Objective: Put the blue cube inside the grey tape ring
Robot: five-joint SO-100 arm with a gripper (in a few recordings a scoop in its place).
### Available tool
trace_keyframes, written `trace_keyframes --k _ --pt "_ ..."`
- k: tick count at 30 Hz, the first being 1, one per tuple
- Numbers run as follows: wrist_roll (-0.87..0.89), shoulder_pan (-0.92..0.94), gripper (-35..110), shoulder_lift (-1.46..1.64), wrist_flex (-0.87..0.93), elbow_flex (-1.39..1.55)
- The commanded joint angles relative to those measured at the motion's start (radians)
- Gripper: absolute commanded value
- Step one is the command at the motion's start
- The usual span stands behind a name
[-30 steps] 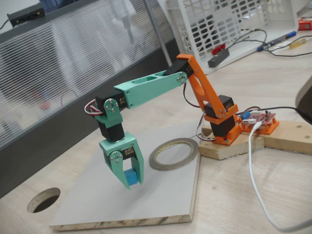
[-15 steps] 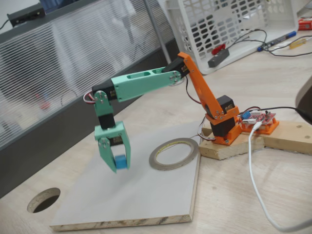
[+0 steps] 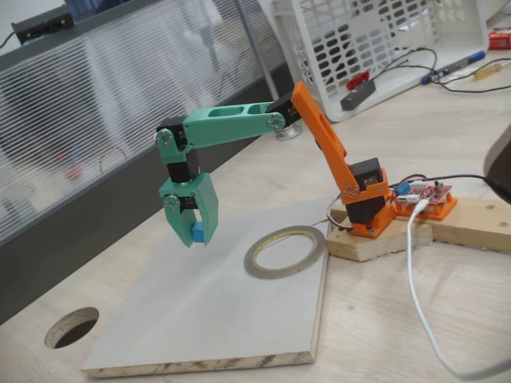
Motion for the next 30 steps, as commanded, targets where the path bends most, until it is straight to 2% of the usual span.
trace_keyframes --k 1,5,12,19,30 --pt "0.009 0.023 12 0.066 0.008 0.061" --pt "0.009 0.023 12 0.103 0.006 0.264" --pt "0.009 0.023 12 0.489 0.006 0.54" --pt "0.009 0.028 12 0.726 0.005 0.874" --pt "0.012 0.028 12 0.753 0.008 0.928"
